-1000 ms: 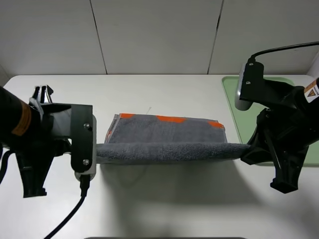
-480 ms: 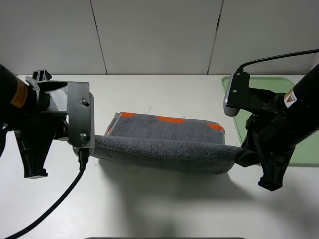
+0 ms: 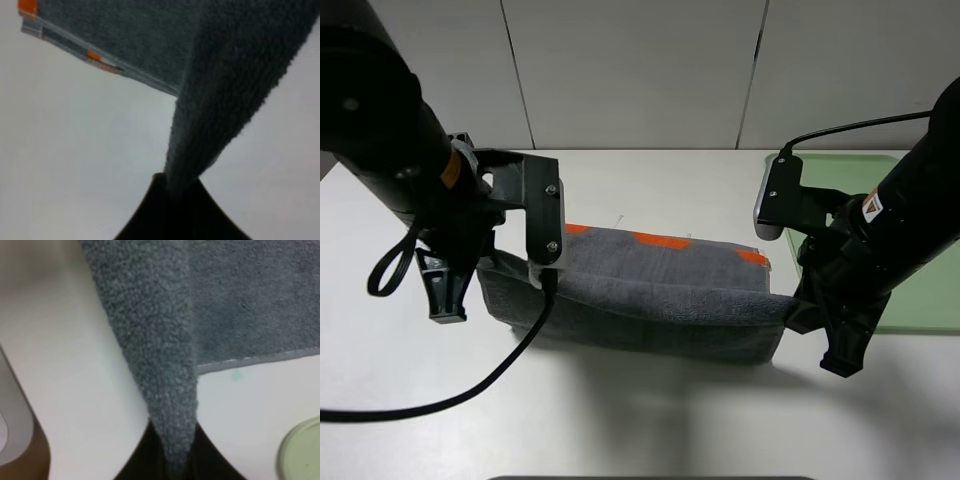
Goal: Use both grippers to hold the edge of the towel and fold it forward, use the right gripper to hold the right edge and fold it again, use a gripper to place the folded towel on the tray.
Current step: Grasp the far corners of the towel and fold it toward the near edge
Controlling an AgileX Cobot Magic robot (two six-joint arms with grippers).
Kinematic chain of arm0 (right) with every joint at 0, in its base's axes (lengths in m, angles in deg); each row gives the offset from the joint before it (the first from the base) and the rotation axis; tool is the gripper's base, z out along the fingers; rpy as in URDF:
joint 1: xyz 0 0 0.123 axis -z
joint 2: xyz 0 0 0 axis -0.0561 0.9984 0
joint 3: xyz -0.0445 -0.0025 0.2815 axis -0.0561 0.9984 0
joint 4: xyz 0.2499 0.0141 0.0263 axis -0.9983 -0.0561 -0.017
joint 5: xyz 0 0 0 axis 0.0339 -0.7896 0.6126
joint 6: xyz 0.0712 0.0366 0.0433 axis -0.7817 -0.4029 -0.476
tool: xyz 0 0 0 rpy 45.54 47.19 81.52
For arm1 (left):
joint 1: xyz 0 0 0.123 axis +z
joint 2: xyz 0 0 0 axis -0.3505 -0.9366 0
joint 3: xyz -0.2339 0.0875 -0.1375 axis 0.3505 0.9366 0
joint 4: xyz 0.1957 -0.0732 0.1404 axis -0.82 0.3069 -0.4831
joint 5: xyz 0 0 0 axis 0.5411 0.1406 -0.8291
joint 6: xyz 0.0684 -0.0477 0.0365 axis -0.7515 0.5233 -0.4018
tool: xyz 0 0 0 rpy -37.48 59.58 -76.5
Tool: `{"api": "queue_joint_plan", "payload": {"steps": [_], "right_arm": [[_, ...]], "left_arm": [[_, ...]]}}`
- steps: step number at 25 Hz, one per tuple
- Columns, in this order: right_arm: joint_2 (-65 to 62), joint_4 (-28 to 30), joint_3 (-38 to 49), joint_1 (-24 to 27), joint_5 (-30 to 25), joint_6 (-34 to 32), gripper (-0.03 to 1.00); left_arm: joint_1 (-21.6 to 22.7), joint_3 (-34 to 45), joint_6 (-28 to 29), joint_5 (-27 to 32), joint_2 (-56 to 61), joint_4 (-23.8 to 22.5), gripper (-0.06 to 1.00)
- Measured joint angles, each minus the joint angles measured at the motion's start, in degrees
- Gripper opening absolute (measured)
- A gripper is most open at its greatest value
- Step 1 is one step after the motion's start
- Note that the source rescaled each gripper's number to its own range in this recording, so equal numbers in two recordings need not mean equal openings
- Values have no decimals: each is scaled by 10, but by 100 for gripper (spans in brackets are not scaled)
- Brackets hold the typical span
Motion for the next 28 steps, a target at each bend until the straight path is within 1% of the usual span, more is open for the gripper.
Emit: {"api": "queue_joint_plan", "payload": {"steps": [2,6,10,12,20,24,28], "right_arm": [[11,3,-13,4,0,0,0],[37,-8,-48,32,0,19,0],[61,-25,-71,66,0,48,0],[73,-33,-77,75,0,60,0],[130,-42,-120,79,3,71,0],[139,-42,-138,79,3,79,0],[139,-42,-144,79,2,80,0]], "left_arm": [[17,-12,-7,0,-15,1,0],[47,-16,-19,-4,-40,2,0],[70,-16,-28,-33,-47,7,0],[78,-17,-34,-46,-47,8,0],[111,-17,-44,-67,-47,10,0],[114,-18,-49,-67,-50,10,0],[114,-24,-51,-66,-78,9,0]]}}
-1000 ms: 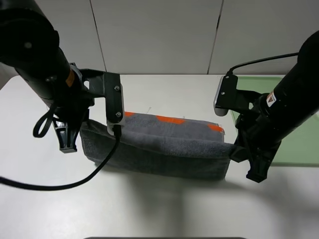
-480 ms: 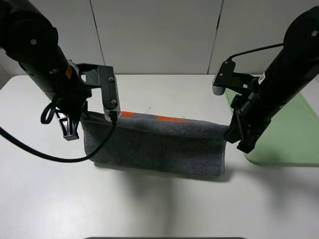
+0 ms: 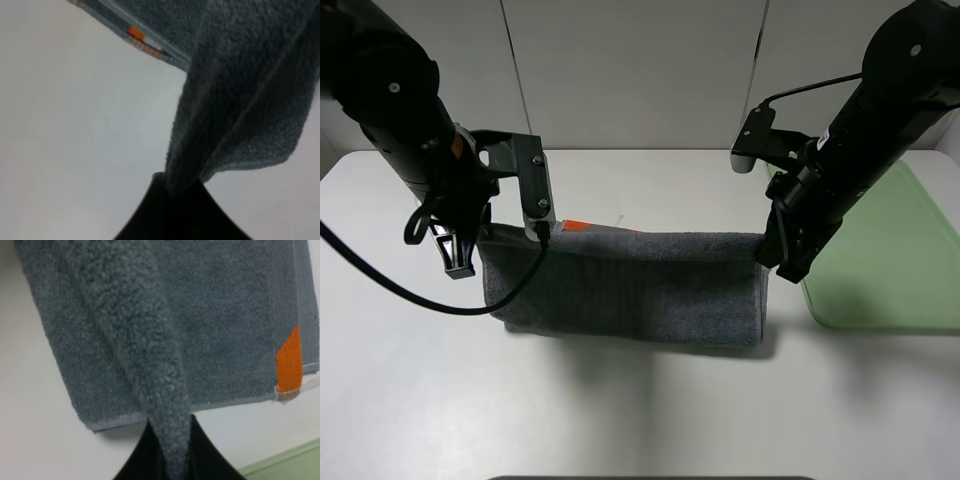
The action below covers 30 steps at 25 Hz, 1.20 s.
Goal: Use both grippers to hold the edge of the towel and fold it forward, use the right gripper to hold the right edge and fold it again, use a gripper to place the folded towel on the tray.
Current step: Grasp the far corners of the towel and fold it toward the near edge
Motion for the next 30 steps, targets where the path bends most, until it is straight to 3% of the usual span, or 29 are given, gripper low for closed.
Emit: {"api": "queue_joint_plan", "payload": {"steps": [15,30], "right_arm": [[0,24,0,0,16,0,0],[0,33,0,0,75,0,0]], "left_arm": [[0,-29,-1,-35,-40,-9,0],[0,-29,24,-91,-40,-68,0]]}}
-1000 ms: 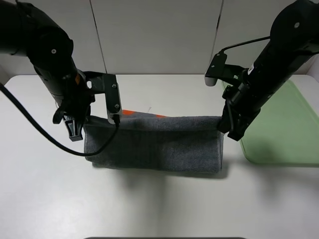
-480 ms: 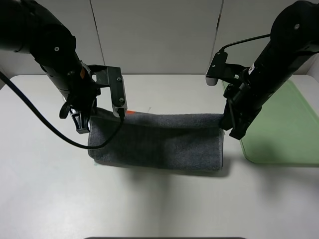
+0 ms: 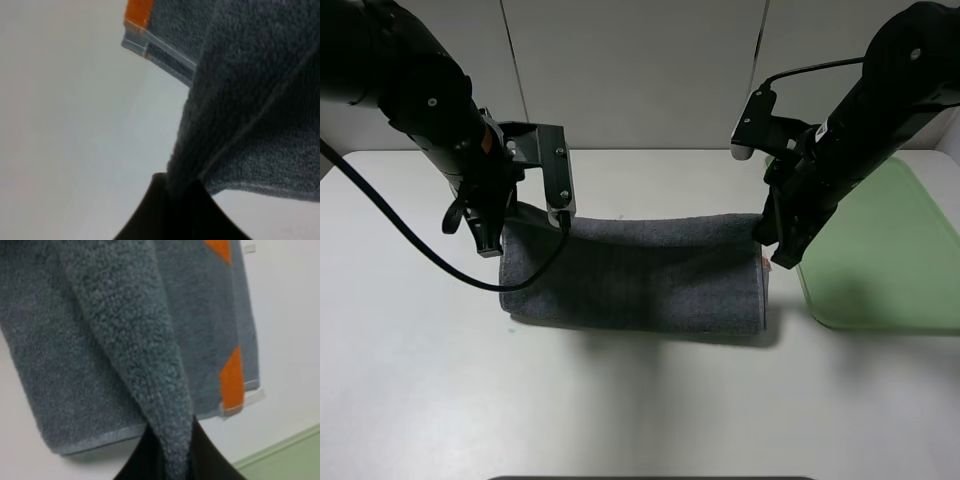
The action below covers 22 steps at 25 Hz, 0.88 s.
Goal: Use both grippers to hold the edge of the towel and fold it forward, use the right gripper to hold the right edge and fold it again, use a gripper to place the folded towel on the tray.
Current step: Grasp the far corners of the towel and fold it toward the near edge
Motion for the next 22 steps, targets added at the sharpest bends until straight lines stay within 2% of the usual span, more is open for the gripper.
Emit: {"api": "queue_joint_plan", "payload": {"steps": [8,15,22], "right_arm": [[0,41,0,0,8,-33,0],[0,44,0,0,16,-37,0],[0,44,0,0,29,-37,0]], "left_arm": [[0,0,0,-40,0,-5,0],[0,0,0,-58,0,-7,0],[0,0,0,-61,0,-31,0]]}}
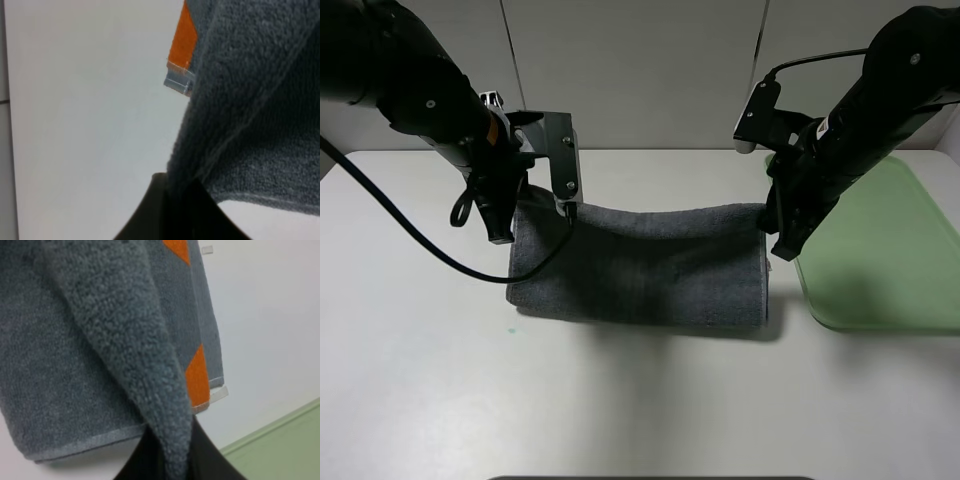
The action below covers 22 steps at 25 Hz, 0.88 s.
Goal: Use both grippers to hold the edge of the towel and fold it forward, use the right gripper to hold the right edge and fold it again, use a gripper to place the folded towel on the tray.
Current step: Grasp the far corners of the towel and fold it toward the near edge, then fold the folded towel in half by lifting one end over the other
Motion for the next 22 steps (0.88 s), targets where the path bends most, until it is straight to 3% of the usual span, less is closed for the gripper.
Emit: {"api": "queue_joint_plan", "payload": {"steps": [7,8,10,12,14,16,19,22], "right_arm": [[0,0,0,0,0,0,0],[0,0,0,0,0,0,2],[0,0,0,0,2,0,15],[0,4,0,0,10,-1,37],[0,5,0,0,21,-4,64],[0,5,0,0,33,-10,82],[0,6,0,0,43,-16,92],[0,6,0,0,43,-18,94]], "left_arm": [[15,0,0,-6,0,-1,1],[19,0,0,-7,0,-1,2],[26,0,0,-11,0,-1,7],[35,0,0,-12,0,-2,20],[41,0,0,-13,0,-5,40],[44,0,0,-18,0,-6,60],[44,0,0,-39,0,-6,82],[44,0,0,-51,0,-6,90]]}}
